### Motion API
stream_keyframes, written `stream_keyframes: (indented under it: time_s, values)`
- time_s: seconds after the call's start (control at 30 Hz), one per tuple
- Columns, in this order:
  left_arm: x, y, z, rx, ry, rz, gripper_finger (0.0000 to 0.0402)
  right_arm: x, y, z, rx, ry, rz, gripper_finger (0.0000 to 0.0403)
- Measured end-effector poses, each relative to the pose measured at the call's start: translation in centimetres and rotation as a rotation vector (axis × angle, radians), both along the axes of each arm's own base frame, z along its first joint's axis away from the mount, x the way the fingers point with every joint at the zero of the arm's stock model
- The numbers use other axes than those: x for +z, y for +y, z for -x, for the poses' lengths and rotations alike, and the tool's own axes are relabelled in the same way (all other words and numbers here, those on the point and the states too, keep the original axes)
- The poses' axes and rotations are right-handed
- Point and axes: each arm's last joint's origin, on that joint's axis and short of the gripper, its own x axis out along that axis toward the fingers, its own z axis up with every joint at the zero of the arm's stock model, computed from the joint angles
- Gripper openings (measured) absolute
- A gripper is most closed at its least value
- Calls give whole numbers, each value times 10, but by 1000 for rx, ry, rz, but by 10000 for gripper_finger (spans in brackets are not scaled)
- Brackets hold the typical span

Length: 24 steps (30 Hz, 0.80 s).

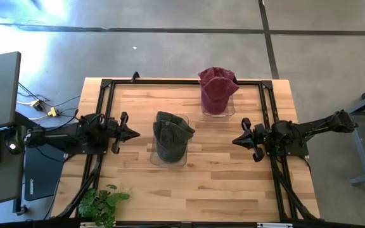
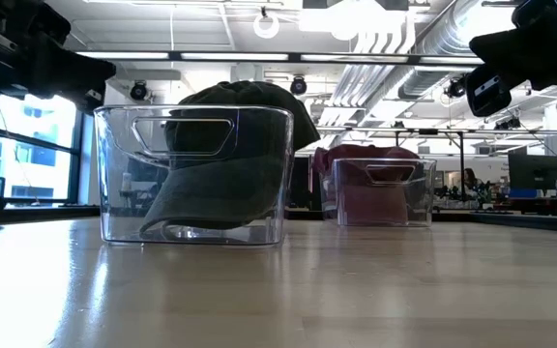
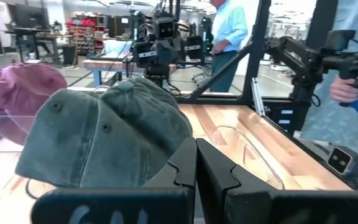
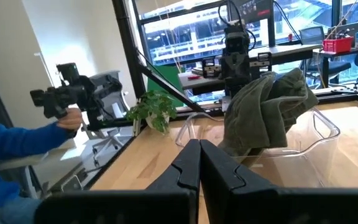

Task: Pick & Place hat
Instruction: Return to Home Position

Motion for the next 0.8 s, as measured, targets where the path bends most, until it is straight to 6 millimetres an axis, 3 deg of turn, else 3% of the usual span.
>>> stream_keyframes:
  time_s: [0.37, 0.57, 0.8]
  values:
    - [0, 2, 0, 3, -2, 18, 0, -2, -1, 4, -16, -16, 172, 1]
    - [0, 2, 0, 3, -1, 29, 0, -2, -6, 21, -97, -31, 174, 1]
    - [1, 2, 0, 0, -2, 43, 0, -9, -8, 21, -151, 21, 197, 0]
